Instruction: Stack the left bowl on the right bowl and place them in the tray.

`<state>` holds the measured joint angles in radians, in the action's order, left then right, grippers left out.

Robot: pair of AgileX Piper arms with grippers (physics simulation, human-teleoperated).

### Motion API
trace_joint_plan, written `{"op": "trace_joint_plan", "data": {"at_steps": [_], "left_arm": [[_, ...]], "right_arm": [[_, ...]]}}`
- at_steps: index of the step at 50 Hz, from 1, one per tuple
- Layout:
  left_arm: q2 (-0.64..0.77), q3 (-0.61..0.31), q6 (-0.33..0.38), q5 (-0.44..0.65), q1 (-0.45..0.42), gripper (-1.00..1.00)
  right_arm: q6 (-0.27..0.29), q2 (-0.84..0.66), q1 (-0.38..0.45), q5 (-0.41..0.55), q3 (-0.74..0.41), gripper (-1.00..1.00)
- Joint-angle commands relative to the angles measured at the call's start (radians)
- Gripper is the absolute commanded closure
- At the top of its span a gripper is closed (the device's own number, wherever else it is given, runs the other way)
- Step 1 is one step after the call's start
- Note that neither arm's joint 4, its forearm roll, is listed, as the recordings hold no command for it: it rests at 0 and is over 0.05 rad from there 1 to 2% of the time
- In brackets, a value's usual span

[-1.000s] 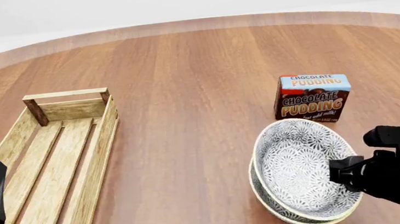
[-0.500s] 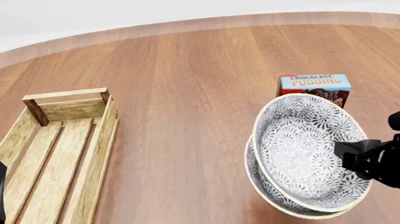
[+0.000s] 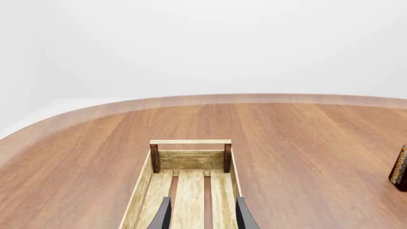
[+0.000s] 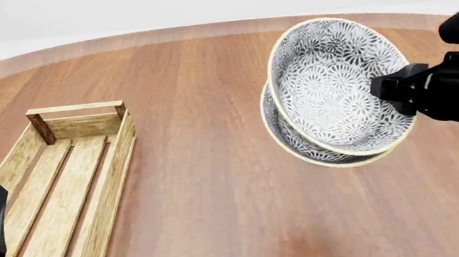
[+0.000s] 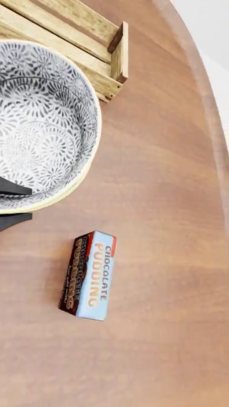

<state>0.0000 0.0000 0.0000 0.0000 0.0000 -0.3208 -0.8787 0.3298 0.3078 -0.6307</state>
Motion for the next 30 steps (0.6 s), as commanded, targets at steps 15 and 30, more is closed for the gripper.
{"op": "trace_joint_plan", "data": {"at_steps": [15, 30], "left_arm": [[0.000, 0.000, 0.000, 0.000, 0.000, -1.00], [0.000, 0.000, 0.000, 0.000, 0.000, -1.00]], "right_arm": [[0.052, -0.376, 0.153, 0.025, -0.504, 1.00], [0.055, -0.632, 0.294, 0.034, -0.781, 1.00]]}}
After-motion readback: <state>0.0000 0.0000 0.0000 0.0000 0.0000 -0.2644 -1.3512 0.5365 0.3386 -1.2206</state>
